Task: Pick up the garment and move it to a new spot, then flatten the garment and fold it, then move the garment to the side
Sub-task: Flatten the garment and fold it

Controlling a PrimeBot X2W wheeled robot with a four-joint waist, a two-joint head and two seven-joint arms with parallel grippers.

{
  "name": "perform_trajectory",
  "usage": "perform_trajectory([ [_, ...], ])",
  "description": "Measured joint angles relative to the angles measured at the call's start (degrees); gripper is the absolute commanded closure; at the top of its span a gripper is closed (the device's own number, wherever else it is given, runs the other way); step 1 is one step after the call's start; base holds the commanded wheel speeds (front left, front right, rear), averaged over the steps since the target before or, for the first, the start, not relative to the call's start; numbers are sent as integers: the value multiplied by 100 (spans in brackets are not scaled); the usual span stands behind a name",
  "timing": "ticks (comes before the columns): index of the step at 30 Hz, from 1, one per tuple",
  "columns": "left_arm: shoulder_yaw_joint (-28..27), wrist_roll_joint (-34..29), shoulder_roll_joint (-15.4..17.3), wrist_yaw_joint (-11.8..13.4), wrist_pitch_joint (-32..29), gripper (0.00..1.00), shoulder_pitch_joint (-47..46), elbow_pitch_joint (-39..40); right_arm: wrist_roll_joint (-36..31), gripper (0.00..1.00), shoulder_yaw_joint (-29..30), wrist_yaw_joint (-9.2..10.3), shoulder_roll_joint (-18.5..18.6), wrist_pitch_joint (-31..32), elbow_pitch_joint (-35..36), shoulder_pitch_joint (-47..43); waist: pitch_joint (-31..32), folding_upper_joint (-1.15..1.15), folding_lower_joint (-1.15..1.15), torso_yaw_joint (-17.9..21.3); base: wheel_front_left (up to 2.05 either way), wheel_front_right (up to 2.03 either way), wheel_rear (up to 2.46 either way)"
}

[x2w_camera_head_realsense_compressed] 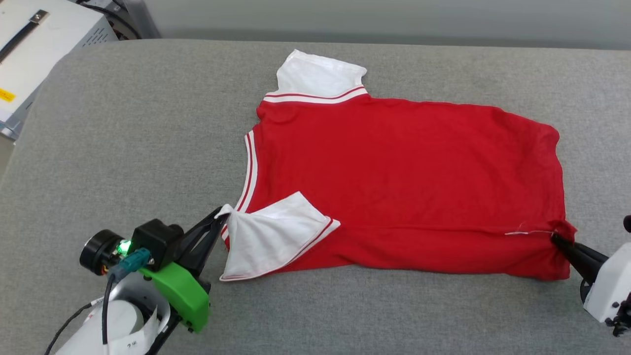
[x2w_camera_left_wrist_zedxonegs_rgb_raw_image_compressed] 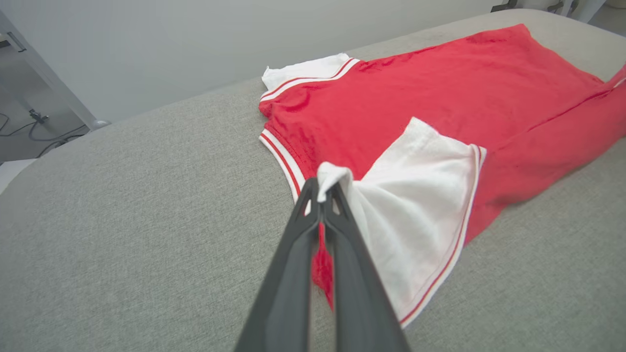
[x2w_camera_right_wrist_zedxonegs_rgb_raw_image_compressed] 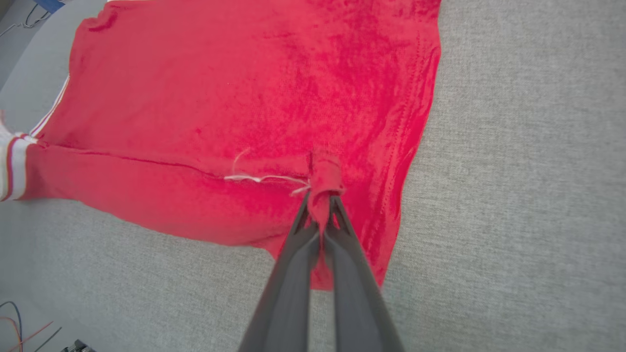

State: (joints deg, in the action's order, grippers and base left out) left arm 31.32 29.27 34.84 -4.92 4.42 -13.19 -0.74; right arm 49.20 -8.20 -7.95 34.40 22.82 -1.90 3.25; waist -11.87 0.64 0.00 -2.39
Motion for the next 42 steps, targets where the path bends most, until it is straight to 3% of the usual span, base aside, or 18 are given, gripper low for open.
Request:
perform_trajectory([
  [14,424,-223,-325,-189,129,100,-1121,-1510,-719,100,-104,0,-361,112,-770,845,-513,0,0,134,0,0,0],
  [15,458,-223,-360,-191,134,93,-1166,-1610,-731,100,-124,0,-376,111,-809,876,-519,0,0,132,0,0,0],
  [16,511,-224,-403,-192,134,51,-1213,-1737,-753,71,-148,0,-391,110,-859,915,-516,0,1,130,0,0,0],
  [17,564,-234,-439,-193,135,0,-1246,-1859,-801,0,-171,0,-400,89,-899,943,-507,0,0,128,0,0,0],
  [29,293,141,-878,-8,687,0,-1240,-2642,-1229,0,-198,0,-468,-353,-923,1010,-38,0,0,106,0,0,0],
  [36,-172,670,-964,366,784,0,-677,-2328,-1816,0,147,0,-601,-335,-486,627,366,0,0,97,0,0,0],
  [42,-409,1224,-983,776,438,0,70,-1670,-2513,0,880,0,-1162,196,-109,10,611,0,0,109,0,0,0],
])
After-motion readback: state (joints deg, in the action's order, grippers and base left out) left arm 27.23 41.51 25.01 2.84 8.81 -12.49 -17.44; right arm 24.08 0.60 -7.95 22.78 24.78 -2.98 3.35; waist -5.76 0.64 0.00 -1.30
